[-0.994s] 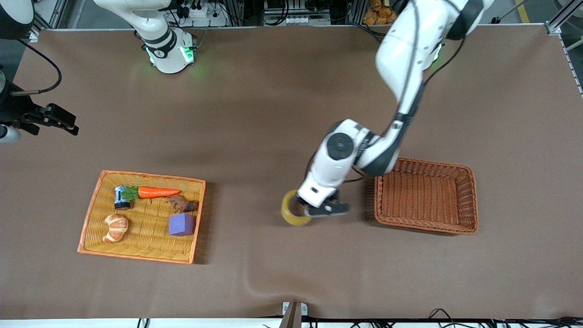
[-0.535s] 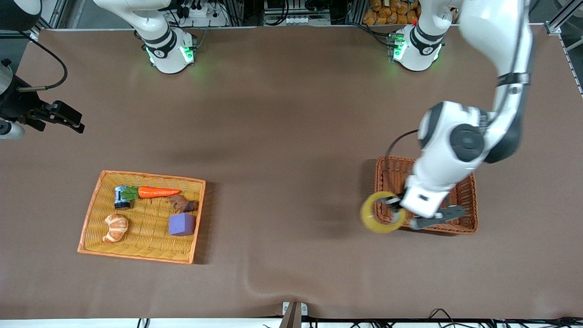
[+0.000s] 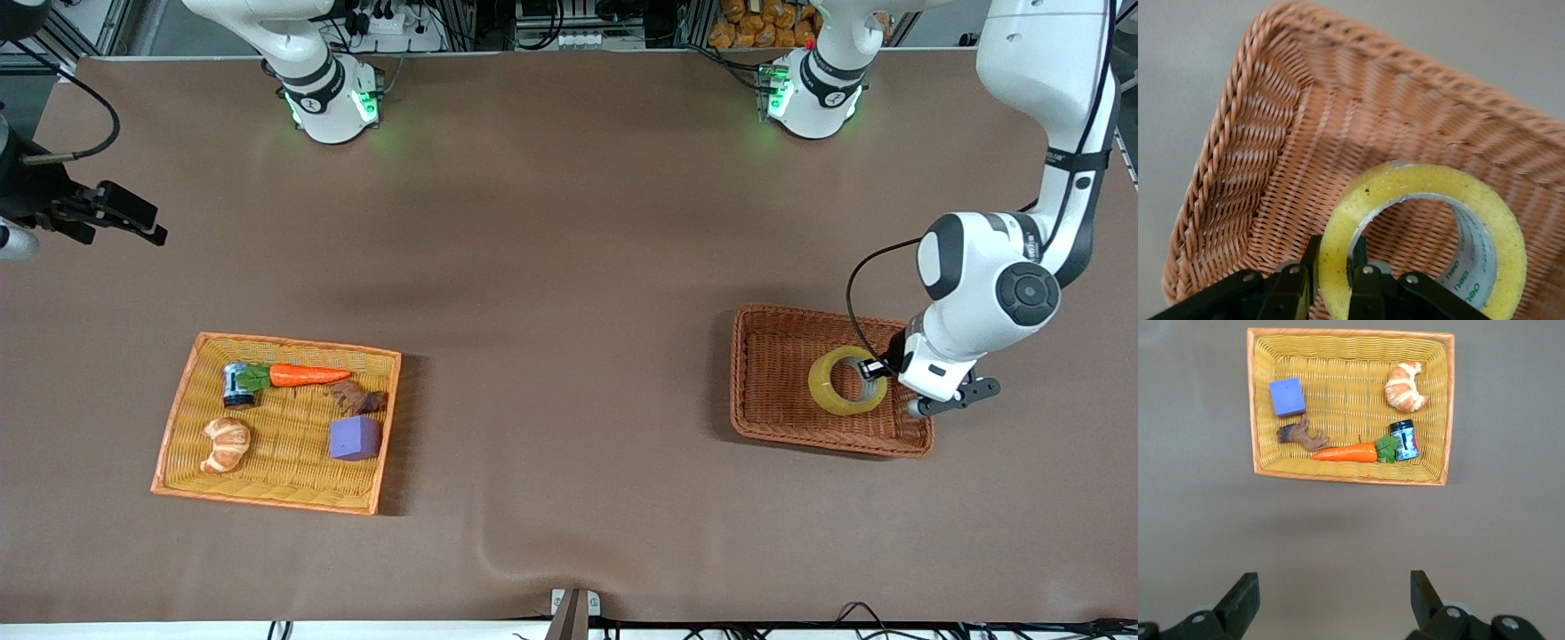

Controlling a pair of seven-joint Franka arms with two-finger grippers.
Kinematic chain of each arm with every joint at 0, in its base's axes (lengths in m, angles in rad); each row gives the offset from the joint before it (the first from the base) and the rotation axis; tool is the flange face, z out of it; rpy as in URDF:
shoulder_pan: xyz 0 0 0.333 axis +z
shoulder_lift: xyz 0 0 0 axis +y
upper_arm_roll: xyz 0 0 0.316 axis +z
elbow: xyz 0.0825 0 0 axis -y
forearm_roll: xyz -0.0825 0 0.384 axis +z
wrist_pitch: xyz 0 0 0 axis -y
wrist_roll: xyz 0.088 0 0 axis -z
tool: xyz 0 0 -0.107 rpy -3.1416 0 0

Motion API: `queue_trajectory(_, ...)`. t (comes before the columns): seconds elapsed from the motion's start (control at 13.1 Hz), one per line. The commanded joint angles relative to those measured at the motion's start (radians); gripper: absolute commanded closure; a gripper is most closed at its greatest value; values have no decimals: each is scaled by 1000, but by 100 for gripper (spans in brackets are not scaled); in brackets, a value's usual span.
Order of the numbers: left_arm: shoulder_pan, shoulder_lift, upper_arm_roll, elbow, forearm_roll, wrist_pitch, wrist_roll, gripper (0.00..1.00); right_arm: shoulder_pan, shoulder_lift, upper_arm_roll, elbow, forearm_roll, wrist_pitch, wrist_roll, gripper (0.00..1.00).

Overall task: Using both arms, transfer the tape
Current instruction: 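Lift the tape with the left gripper and lower it into the basket, then open the left gripper and raise it away from the basket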

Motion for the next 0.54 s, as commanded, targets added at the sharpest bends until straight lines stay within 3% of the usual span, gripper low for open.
queue_trajectory(0.0,18,-31,-9,-41,34,36,19,42,-17,2,3,22,14,-18,-77,0)
queue_trajectory(0.08,23,-65,-11,-37,84,12,37,0,-11,2,7,22,-18,-18,-74,0)
queue_trajectory(0.23,21,-174,-16,4,123,-74,48,0,6,0,15,25,-102,-15,-63,0)
queue_trajectory(0.31,18,-233,-19,58,123,-176,50,0,6,0,15,24,-108,-15,-63,0)
queue_trajectory(0.46,15,-285,-34,274,123,-475,54,0,6,-1,15,24,-112,-17,-62,0)
